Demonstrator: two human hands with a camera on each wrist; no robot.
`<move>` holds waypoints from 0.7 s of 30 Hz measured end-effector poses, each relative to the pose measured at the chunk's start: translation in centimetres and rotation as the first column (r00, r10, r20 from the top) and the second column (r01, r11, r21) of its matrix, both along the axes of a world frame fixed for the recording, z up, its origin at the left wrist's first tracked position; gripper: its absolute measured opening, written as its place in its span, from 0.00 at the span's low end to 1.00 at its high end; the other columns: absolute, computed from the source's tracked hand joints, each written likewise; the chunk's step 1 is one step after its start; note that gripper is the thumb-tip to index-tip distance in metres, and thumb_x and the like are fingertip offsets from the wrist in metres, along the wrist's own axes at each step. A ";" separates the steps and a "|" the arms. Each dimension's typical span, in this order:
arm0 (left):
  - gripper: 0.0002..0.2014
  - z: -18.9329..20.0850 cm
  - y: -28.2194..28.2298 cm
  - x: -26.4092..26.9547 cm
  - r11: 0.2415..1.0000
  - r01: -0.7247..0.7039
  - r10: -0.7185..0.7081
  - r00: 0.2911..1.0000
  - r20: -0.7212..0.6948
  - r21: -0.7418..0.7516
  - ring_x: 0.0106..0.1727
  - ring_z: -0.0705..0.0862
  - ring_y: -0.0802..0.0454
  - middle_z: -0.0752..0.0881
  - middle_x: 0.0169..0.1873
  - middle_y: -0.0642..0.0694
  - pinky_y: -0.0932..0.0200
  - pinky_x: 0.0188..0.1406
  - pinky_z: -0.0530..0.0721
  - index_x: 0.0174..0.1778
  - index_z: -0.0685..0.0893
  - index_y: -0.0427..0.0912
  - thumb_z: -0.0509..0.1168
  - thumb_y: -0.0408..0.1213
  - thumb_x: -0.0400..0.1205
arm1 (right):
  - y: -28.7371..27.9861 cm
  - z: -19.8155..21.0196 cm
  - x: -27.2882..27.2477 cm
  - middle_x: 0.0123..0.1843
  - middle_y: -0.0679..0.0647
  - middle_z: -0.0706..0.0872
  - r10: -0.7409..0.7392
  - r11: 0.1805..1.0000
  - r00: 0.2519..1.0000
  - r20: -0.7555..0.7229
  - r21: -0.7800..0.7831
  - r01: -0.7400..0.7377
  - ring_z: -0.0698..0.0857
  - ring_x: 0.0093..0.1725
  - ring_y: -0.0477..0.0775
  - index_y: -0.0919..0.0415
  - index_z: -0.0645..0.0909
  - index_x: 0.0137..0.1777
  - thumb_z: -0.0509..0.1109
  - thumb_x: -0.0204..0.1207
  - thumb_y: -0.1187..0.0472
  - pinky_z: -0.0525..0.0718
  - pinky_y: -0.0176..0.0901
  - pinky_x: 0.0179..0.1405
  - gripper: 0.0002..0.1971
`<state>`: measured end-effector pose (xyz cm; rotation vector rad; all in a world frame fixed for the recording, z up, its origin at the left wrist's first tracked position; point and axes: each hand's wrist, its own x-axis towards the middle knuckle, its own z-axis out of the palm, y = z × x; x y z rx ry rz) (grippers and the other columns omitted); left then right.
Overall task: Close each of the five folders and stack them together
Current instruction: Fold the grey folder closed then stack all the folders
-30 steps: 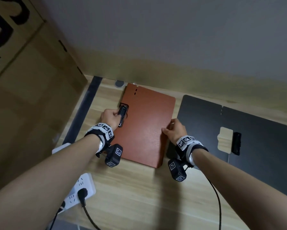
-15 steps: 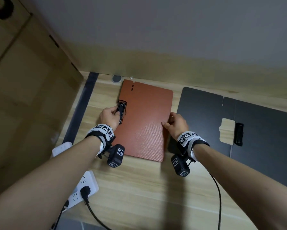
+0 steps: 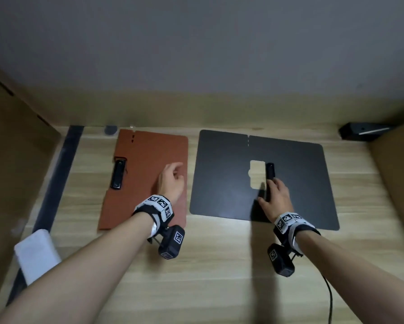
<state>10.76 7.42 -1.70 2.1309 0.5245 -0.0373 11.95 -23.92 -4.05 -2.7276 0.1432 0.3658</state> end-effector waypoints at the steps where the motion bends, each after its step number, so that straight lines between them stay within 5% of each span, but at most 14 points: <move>1: 0.22 -0.5 -1.3 -0.2 0.999 0.043 -0.043 0.999 -0.031 -0.022 0.64 0.83 0.49 0.82 0.65 0.46 0.56 0.63 0.80 0.69 0.82 0.43 0.61 0.23 0.79 | -1.4 -0.3 -0.4 0.82 0.63 0.65 -0.015 1.000 1.000 -0.020 -0.027 0.015 0.65 0.80 0.66 0.64 0.70 0.75 0.77 0.72 0.55 0.65 0.53 0.79 0.34; 4: 0.26 -2.0 -4.6 -1.1 0.992 0.119 -0.110 0.984 -0.142 0.052 0.75 0.75 0.43 0.76 0.73 0.44 0.50 0.76 0.71 0.76 0.76 0.42 0.63 0.30 0.79 | -4.7 -1.3 -1.8 0.87 0.61 0.55 -0.024 0.997 0.992 -0.125 -0.074 0.014 0.57 0.85 0.62 0.63 0.60 0.82 0.73 0.75 0.47 0.60 0.52 0.83 0.41; 11: 0.31 -2.7 -8.8 -2.7 0.998 -0.018 0.036 0.961 -0.276 0.066 0.81 0.63 0.41 0.67 0.80 0.43 0.45 0.82 0.61 0.81 0.68 0.40 0.65 0.36 0.79 | -7.6 -1.7 -3.9 0.89 0.54 0.47 0.151 0.977 0.977 -0.149 -0.129 -0.170 0.49 0.87 0.56 0.55 0.51 0.86 0.63 0.79 0.39 0.56 0.51 0.85 0.41; 21: 0.29 -2.0 -9.9 -3.6 0.924 -0.383 0.359 0.874 -0.326 -0.011 0.74 0.74 0.39 0.77 0.72 0.41 0.43 0.75 0.71 0.73 0.77 0.40 0.68 0.42 0.74 | -10.4 -0.8 -4.5 0.88 0.51 0.51 0.262 0.943 0.948 -0.183 -0.158 -0.291 0.55 0.85 0.56 0.50 0.55 0.85 0.67 0.76 0.37 0.69 0.55 0.79 0.41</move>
